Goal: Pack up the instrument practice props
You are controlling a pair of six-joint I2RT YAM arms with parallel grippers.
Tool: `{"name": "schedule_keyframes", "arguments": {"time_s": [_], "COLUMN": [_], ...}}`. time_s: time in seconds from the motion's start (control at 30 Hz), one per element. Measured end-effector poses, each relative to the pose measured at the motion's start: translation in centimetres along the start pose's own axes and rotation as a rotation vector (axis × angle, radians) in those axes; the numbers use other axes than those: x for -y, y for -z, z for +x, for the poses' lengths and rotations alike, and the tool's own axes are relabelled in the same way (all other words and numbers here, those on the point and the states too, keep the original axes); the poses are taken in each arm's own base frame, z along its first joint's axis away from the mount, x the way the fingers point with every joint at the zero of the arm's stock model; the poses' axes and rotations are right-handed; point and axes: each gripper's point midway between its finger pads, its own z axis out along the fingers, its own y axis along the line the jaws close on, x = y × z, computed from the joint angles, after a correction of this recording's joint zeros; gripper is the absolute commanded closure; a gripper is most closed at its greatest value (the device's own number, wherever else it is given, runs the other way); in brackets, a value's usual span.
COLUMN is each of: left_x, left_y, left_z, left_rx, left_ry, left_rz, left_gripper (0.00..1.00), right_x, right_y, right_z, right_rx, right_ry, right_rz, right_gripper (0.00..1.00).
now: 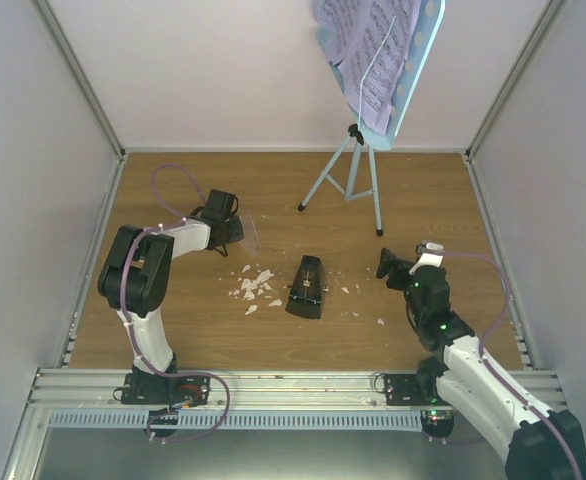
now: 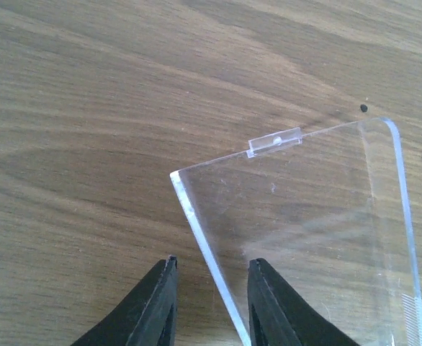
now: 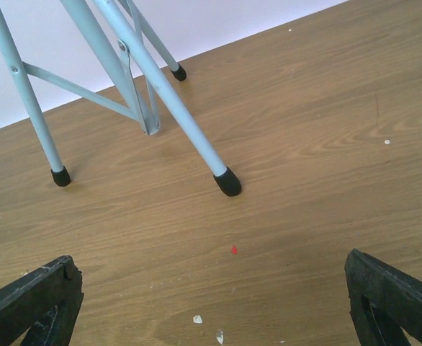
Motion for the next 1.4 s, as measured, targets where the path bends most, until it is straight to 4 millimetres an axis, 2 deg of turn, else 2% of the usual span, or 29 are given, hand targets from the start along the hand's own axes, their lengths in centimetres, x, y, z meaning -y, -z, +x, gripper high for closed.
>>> {"name": "schedule_keyframes", "arguments": {"time_s": [0.6,0.83,0.93,1.1,1.23,1.4], "left_x": [0.0,-0.2,-0.1,1.8,3.0,4.1], "left_y": [-0.1,1.2,3.2,8.3,12.6,17.1], "left_z": [0.3,1.3,1.8,1.5,2.3,4.9], "left_rx": [-0.004,-0.014,-0.005,0.035,0.043,-0.029], "left_ry": [0.003,0.009,0.020,0.028,0.017,0.007], "left_rz": [0.007,0.032,0.072,0.227,0.360,0.507], "left_gripper": [1.00,1.00,1.00,1.00,1.00,1.00], "right_x": [-0.1,-0.3,-0.7,-2.6,-5.2,-10.3], "right_y": [0.0,0.0,0.1,0.7,1.7,4.9], "right_z": [0.0,0.1,0.0,-0.9,-1.8,-3.9], "right_rx": [-0.002,-0.006,-0.005,0.024,0.050,0.116], "right_ry": [0.000,0.009,0.021,0.054,0.064,0.138], "right_rz": [-0.008,-0.019,-0.038,-0.142,-0.292,-0.590], "right_gripper": [0.00,0.00,0.00,0.00,0.00,0.00]}}
